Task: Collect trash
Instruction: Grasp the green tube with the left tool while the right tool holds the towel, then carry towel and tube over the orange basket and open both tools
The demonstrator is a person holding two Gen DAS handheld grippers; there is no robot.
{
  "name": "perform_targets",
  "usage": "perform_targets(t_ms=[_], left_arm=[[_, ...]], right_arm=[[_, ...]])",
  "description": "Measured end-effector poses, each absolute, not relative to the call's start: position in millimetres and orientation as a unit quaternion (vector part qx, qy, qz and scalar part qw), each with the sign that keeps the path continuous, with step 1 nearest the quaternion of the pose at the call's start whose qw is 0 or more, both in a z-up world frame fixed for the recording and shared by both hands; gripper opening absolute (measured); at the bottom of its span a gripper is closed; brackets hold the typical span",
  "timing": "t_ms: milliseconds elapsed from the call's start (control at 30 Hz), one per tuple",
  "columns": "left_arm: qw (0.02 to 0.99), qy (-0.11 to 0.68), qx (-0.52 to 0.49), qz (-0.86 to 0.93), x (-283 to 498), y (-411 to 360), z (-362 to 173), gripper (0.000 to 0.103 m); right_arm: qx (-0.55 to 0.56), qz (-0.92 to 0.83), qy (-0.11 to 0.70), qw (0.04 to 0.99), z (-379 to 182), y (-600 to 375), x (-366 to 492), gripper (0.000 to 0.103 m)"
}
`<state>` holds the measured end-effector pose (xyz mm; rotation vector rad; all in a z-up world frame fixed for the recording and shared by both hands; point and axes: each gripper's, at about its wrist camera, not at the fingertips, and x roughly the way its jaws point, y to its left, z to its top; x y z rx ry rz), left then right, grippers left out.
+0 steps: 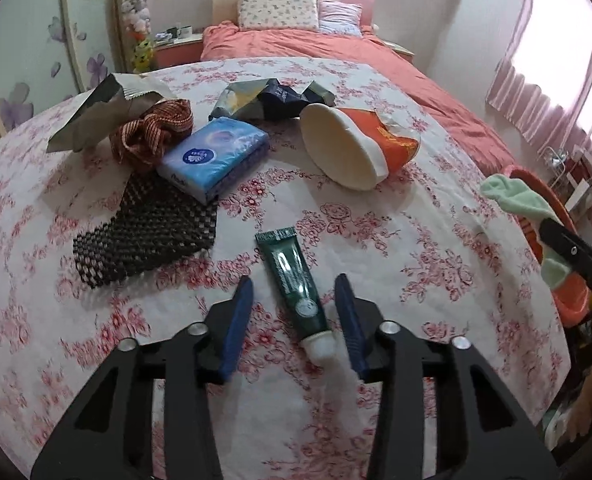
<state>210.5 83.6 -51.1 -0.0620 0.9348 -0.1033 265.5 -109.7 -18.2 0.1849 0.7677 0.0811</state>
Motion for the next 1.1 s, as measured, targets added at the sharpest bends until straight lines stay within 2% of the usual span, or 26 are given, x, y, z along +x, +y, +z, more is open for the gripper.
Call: perform_targets(t_ms=[167, 267, 467, 800, 1100], left_arm=[[0.897, 0.441, -0.019, -0.034, 206, 75, -53, 0.023], [0.896, 0.442, -0.017, -0.043, 210, 70, -53, 0.02], [0.901, 0.43, -0.024, -0.045, 219, 72, -43, 0.02], [0.922, 0.381, -0.034, -0.059, 219, 70, 4, 0.02], [0.93, 0.342, -0.023, -0.132, 219, 14, 39, 0.02]], right_arm=[[0.097, 0.038, 0.372, 0.922, -19, -113, 264, 0.008], [0.1, 0.038, 0.372, 0.922, -20, -115, 264, 0.008], [0.113, 0.038, 0.357, 0.926, -11, -122, 260, 0.008], [0.141, 0.036, 0.312, 0.939, 18, -142, 246, 0.008], [0.164, 0.011, 0.259, 0.952, 43, -175, 226, 0.008]])
